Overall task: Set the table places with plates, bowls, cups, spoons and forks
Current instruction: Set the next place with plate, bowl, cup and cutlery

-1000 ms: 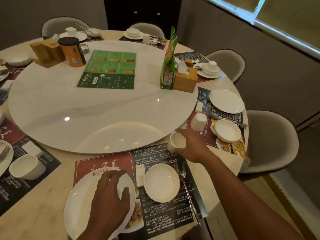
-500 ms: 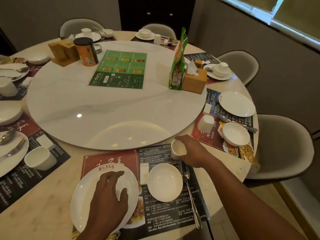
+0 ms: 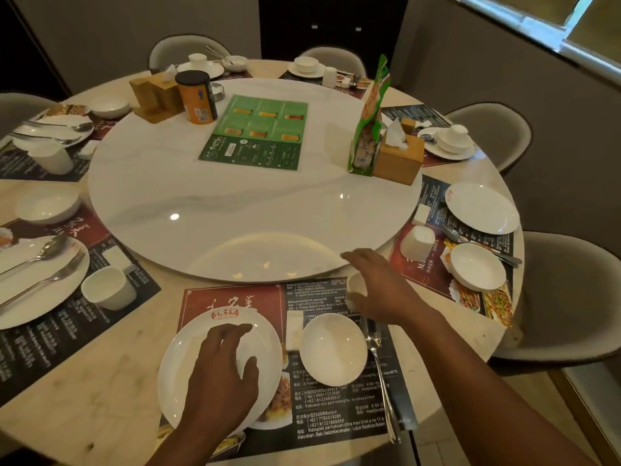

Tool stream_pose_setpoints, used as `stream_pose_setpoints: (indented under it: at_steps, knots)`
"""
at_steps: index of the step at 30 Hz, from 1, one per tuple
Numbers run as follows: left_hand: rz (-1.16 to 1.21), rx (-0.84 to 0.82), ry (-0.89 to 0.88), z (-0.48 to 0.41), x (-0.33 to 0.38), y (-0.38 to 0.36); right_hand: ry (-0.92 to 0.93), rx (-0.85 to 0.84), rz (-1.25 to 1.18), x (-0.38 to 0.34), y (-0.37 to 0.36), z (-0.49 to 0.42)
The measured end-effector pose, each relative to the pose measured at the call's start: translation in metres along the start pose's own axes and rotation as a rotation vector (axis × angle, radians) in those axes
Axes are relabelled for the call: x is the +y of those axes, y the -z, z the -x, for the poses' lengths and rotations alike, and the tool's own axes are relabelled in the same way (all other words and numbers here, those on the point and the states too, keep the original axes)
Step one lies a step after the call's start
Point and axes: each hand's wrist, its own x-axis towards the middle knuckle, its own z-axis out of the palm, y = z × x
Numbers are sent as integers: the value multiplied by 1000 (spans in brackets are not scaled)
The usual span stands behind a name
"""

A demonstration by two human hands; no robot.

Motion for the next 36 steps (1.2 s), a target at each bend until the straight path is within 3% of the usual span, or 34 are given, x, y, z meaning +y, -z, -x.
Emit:
stream_pose_setpoints:
  at_steps: [2,5,11,18,25,36]
  knots:
    - [-1,5,6,-1,-3,3,199,37,125,-26,-7,-11]
    - [-6,12,23,-2,-7,7,435,-139,312,-65,-29,-25]
    - [-38,-11,49,-9,-10,10,558,-317,483,-91,-42,-46]
    - [-15,3,84,-13,-24,12,529,-380,587,-79,-41,-59]
    - [-10,17,99,-8,-31,21,366,-238,640,-50,-40,-69]
    - [-3,75,118,-11,-36,29,278,-192,634,-34,-51,-69]
